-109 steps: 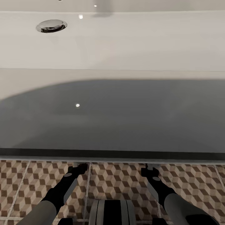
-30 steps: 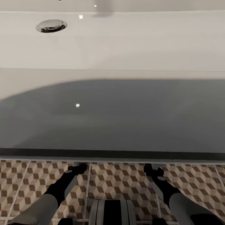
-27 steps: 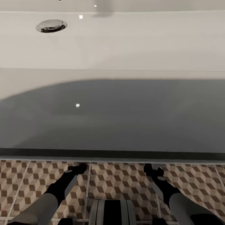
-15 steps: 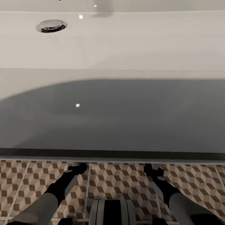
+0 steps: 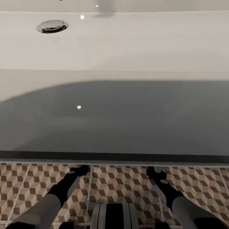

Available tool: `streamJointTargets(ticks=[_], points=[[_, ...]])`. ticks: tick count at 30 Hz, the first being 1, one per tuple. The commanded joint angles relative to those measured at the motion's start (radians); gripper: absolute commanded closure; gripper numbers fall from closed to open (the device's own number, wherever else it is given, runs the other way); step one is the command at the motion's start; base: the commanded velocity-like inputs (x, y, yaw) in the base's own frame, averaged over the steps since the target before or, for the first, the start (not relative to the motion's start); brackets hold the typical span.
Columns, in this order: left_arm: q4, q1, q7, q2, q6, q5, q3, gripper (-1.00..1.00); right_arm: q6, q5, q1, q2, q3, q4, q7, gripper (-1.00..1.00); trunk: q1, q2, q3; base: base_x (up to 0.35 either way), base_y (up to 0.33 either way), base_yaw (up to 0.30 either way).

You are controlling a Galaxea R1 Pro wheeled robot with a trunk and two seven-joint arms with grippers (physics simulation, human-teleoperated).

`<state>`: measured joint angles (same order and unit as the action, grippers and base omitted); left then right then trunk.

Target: Take the four mousetraps from the cabinet in the bathroom and place them on the bathroom floor. Make sure all four end up on the same floor surface, and ensure that at least two of them are either under or directly next to the same bathroom sink.

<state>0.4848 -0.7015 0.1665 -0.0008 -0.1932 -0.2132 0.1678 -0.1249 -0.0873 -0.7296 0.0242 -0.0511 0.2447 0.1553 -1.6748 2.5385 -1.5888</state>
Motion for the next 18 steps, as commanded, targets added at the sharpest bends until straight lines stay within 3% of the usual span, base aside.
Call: streamJointTargets(ticks=[1, 7, 8, 18], points=[[-0.002, -0.002, 0.011, -0.001, -0.005, -0.009, 0.009, 1.00, -0.004, -0.009, 0.000, 0.000, -0.006, -0.001, 0.003, -1.00, 0.000, 0.000, -0.001, 0.000, 0.000, 0.000], [-0.008, -0.004, 0.011, -0.004, -0.005, -0.009, 0.009, 1.00, -0.004, -0.009, -0.001, -0.001, -0.006, -0.001, 0.003, -1.00, 0.000, 0.000, -0.001, 0.000, 0.000, 0.000], [-0.008, -0.004, 0.011, -0.005, -0.005, -0.009, 0.009, -1.00, -0.004, -0.009, -0.001, -0.001, -0.006, -0.001, 0.003, -1.00, 0.000, 0.000, -0.001, 0.000, 0.000, 0.000], [-0.009, -0.006, 0.010, -0.005, 0.000, -0.008, 0.009, -1.00, -0.004, -0.009, -0.001, -0.001, -0.006, -0.001, 0.003, -1.00, 0.000, 0.000, -0.001, 0.000, 0.000, 0.000]])
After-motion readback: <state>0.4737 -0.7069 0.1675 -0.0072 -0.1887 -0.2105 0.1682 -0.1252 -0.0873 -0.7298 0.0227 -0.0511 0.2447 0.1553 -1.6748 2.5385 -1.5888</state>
